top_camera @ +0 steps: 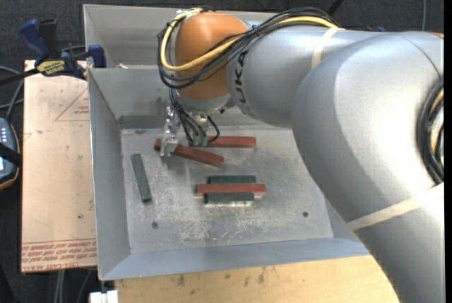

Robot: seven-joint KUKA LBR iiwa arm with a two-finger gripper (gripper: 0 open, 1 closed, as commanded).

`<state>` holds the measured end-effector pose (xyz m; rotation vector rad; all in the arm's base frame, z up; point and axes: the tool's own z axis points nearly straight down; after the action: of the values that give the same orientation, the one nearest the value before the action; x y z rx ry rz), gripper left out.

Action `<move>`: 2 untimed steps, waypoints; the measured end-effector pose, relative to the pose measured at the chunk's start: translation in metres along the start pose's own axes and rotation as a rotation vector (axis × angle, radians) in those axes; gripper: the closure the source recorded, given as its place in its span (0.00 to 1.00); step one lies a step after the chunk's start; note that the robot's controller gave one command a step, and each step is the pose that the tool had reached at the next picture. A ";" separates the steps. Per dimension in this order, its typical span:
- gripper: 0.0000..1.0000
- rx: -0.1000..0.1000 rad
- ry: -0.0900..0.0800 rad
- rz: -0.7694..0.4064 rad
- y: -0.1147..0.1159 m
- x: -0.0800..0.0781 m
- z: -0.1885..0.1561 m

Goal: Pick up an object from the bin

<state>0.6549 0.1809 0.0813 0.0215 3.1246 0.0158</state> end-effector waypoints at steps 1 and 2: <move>1.00 0.010 0.018 -0.035 0.013 0.011 -0.037; 1.00 0.009 0.018 -0.093 0.013 0.020 -0.105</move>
Offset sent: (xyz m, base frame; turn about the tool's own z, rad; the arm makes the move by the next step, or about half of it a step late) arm -0.0348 0.0051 0.1941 -0.1652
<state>0.6337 0.1933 0.1862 -0.1237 3.1400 0.0009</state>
